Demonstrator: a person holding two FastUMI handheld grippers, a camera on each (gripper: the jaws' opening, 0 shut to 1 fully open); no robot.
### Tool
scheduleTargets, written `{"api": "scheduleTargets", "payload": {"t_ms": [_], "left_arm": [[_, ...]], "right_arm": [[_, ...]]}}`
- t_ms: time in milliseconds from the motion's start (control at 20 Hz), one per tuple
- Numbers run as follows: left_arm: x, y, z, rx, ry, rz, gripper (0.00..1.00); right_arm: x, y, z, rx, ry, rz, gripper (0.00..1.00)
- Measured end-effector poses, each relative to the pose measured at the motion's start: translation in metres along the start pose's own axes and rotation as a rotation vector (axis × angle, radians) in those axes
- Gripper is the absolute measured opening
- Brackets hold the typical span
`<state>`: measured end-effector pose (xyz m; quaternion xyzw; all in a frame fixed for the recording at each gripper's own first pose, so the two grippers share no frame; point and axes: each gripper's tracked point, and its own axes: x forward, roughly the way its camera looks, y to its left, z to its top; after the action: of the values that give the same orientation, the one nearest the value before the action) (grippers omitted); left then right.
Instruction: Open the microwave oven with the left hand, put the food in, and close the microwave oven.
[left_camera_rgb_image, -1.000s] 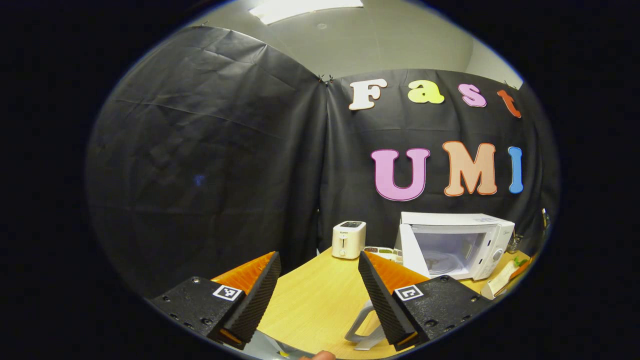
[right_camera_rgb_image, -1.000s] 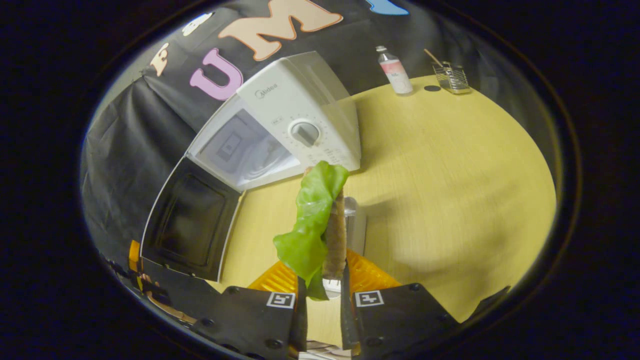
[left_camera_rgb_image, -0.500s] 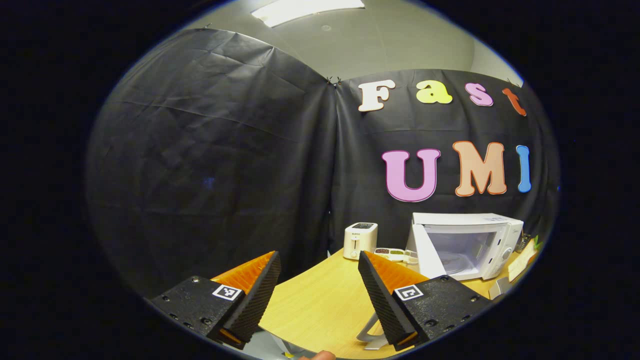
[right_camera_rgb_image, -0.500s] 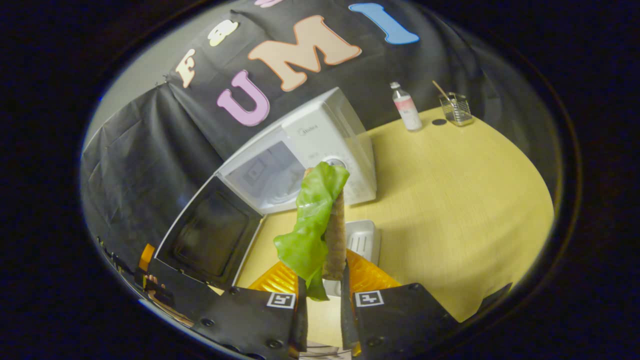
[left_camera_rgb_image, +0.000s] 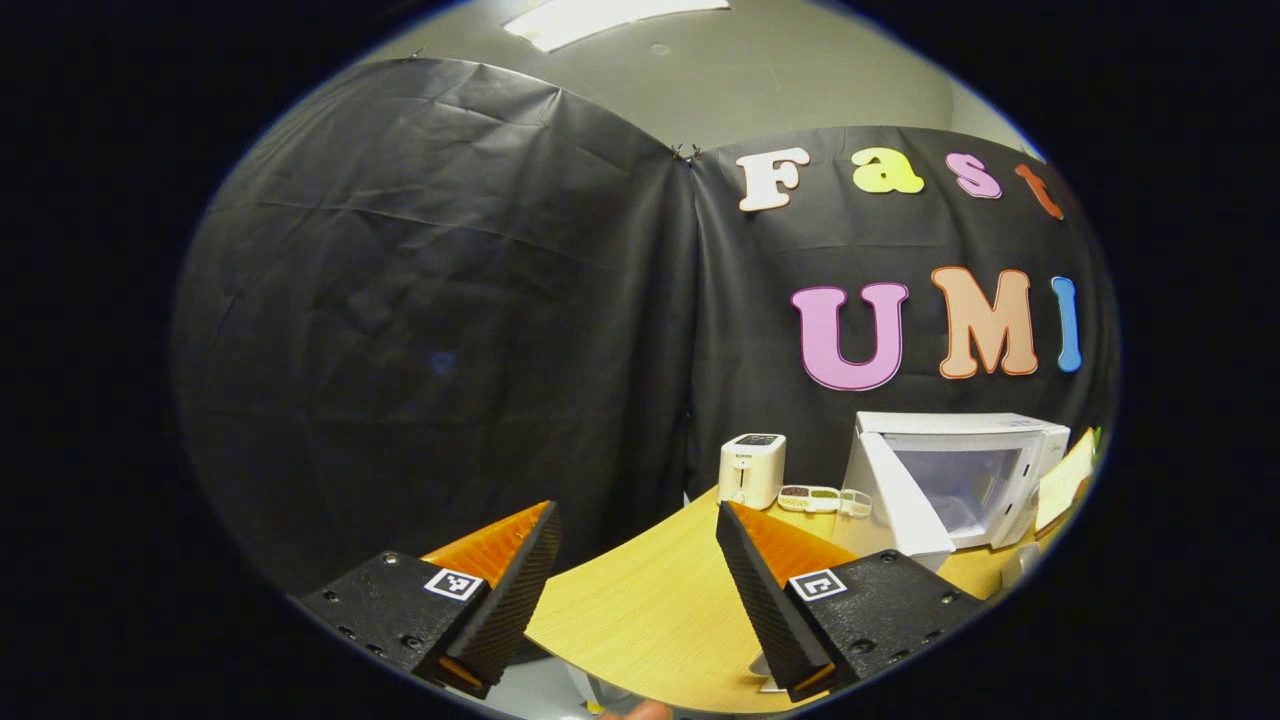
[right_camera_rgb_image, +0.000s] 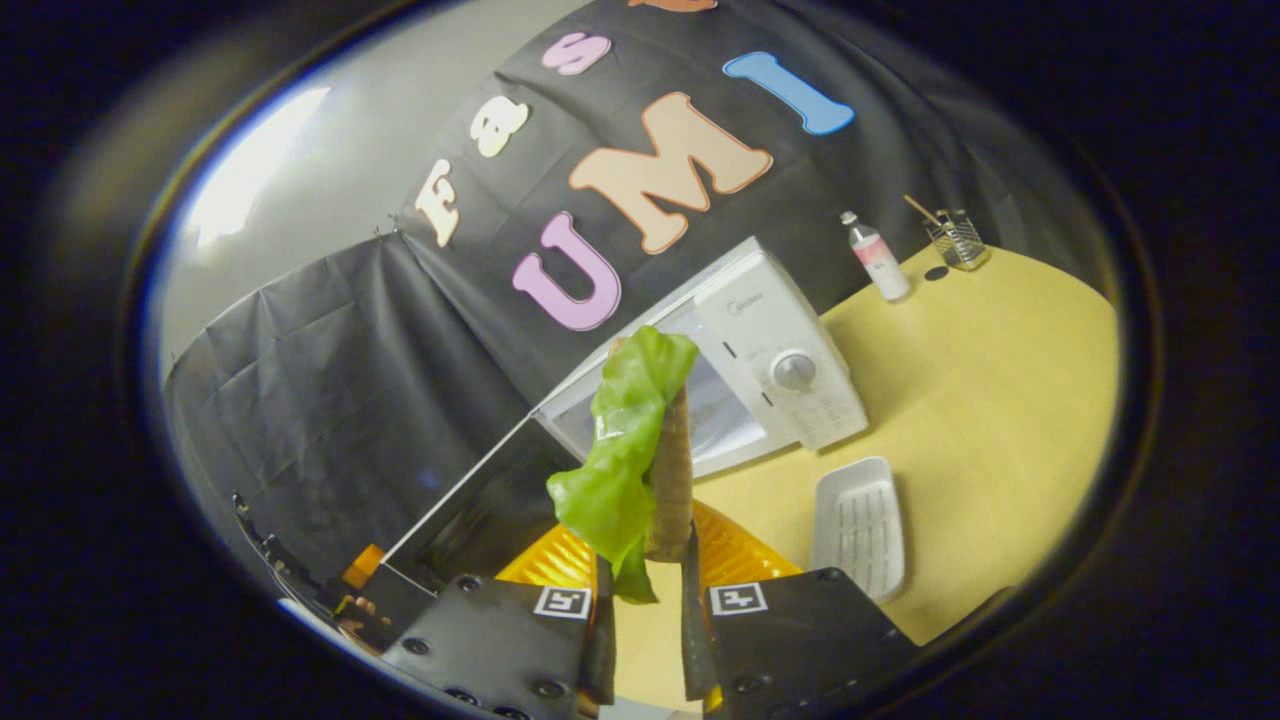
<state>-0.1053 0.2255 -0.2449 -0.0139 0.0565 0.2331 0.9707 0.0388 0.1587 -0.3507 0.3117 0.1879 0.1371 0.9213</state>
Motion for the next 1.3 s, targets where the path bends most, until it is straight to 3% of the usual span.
{"api": "scheduleTargets", "payload": {"t_ms": [150,200,250,300,350,450,500,550,600,750,800,900,950,1100,1300], "left_arm": [[-0.001,0.005,0.000,0.006,0.000,0.008,0.92],[-0.003,0.008,0.001,0.010,-0.003,0.012,0.95],[-0.004,0.011,0.001,0.013,-0.005,0.017,0.95],[-0.005,0.013,0.001,0.014,-0.008,0.021,0.95],[-0.007,0.015,0.002,0.013,-0.011,0.022,0.95],[-0.009,0.017,0.000,0.011,-0.014,0.023,0.95],[-0.009,0.016,0.002,0.010,-0.017,0.019,0.95],[-0.010,0.017,0.002,0.009,-0.019,0.019,0.95],[-0.011,0.019,0.001,0.011,-0.020,0.020,0.95],[-0.012,0.024,0.001,0.020,-0.023,0.027,0.95],[-0.011,0.024,0.000,0.024,-0.023,0.027,0.95],[-0.009,0.029,-0.002,0.029,-0.020,0.032,0.92],[-0.008,0.031,-0.004,0.031,-0.017,0.035,0.95],[-0.004,0.040,-0.013,0.035,0.002,0.051,0.92],[-0.002,0.046,-0.022,0.023,0.010,0.051,0.95]], "right_arm": [[0.020,0.020,-0.011,0.044,-0.086,0.004,0.28],[0.029,0.025,-0.012,0.054,-0.111,0.000,0.20],[0.040,0.030,-0.015,0.067,-0.131,-0.003,0.21],[0.048,0.036,-0.019,0.089,-0.146,-0.001,0.28],[0.058,0.041,-0.022,0.109,-0.159,-0.001,0.21],[0.079,0.041,-0.029,0.140,-0.179,-0.034,0.20],[0.092,0.041,-0.034,0.140,-0.183,-0.053,0.29],[0.103,0.040,-0.037,0.135,-0.188,-0.072,0.24],[0.113,0.039,-0.040,0.134,-0.187,-0.092,0.32],[0.153,0.033,-0.042,0.129,-0.178,-0.146,0.24],[0.166,0.029,-0.041,0.114,-0.176,-0.172,0.32],[0.188,0.021,-0.040,0.068,-0.175,-0.224,0.32],[0.199,0.017,-0.041,0.046,-0.169,-0.241,0.32],[0.233,0.010,-0.046,0.037,-0.122,-0.243,0.33],[0.265,-0.002,-0.050,0.075,-0.079,-0.248,0.33]]}}
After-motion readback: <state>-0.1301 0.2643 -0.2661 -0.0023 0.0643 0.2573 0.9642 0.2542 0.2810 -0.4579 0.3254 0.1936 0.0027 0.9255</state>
